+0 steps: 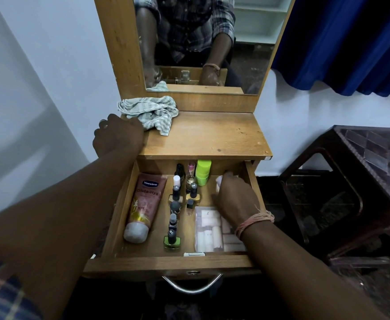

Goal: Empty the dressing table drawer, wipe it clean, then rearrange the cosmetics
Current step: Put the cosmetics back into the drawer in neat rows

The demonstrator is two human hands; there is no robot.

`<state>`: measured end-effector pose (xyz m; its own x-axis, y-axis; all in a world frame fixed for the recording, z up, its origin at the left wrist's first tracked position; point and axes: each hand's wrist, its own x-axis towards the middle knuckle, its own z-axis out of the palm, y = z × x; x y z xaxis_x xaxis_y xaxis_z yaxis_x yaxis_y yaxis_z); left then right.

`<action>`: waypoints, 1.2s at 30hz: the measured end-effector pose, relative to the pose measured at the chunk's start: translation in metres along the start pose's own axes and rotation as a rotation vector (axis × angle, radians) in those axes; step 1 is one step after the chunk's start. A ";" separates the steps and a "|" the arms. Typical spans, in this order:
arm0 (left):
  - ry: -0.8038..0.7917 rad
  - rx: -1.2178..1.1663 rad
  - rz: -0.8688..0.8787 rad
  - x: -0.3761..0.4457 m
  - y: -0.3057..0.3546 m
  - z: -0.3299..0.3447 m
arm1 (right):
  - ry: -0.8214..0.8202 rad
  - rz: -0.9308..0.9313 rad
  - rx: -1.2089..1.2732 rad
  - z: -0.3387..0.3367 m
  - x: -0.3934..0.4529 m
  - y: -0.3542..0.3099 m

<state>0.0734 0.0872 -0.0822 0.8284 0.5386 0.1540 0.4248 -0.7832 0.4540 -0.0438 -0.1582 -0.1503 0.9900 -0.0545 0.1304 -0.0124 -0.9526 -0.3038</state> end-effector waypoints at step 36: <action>-0.060 -0.087 -0.016 0.001 -0.004 -0.002 | -0.159 0.051 0.633 -0.060 -0.024 -0.136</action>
<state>0.0720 0.0919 -0.0818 0.8433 0.5291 0.0949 0.4069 -0.7436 0.5305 -0.0746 -0.0451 -0.0554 0.9997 -0.0041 -0.0250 -0.0226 -0.5871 -0.8092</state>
